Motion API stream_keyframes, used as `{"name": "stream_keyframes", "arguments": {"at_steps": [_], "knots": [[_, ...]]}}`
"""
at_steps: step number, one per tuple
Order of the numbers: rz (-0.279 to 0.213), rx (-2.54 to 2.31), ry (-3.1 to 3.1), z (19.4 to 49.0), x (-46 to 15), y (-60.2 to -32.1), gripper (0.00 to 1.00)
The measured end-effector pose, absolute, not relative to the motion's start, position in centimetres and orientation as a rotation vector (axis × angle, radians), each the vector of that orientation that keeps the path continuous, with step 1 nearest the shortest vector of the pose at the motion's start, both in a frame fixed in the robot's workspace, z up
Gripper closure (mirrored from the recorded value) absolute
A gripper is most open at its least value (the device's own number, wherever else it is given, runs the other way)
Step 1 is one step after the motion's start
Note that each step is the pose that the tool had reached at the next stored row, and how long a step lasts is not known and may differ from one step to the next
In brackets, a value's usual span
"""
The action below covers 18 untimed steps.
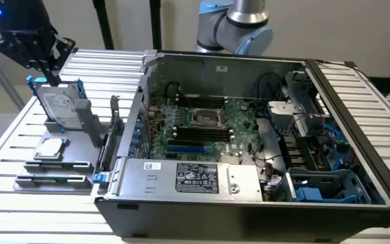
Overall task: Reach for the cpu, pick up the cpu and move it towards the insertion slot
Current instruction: 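Pick up the cpu and move it towards the insertion slot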
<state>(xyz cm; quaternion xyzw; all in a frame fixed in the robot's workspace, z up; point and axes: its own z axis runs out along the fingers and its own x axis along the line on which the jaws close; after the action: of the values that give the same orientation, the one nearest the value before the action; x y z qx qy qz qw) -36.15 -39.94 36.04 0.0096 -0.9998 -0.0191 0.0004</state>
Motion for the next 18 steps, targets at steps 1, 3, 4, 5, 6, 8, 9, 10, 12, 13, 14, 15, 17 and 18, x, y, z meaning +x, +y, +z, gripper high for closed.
{"name": "stream_keyframes", "arguments": {"at_steps": [1,3,4,5,6,8,9,10,12,13,14,15,17,18], "knots": [[-0.060,0.030,-3.140,36.0,-36.1,-39.9,0.89],[-0.060,0.030,-3.140,36.0,-36.1,-39.9,0.89],[-0.060,0.030,-3.140,36.0,-36.1,-39.9,0.89],[-0.060,0.030,-3.140,36.0,-36.1,-39.9,0.89],[-0.060,0.030,-3.140,36.0,-36.2,-39.9,0.89],[-0.060,0.030,-3.140,36.0,-36.1,-39.9,0.89],[-0.060,0.030,-3.140,36.0,-36.1,-39.9,0.89],[-0.060,0.030,-3.140,36.0,-36.1,-39.9,0.89],[-0.060,0.030,-3.140,36.0,-36.2,-39.9,0.89],[-0.060,0.030,-3.140,36.1,-36.2,-39.9,0.89],[-0.060,0.030,-3.140,36.0,-36.3,-40.0,0.89],[-0.060,0.030,-3.140,36.0,-36.4,-40.0,0.89],[-0.060,0.030,-3.140,35.9,-37.0,-40.0,0.89],[-0.060,0.030,-3.140,35.9,-37.4,-40.1,0.89]]}}
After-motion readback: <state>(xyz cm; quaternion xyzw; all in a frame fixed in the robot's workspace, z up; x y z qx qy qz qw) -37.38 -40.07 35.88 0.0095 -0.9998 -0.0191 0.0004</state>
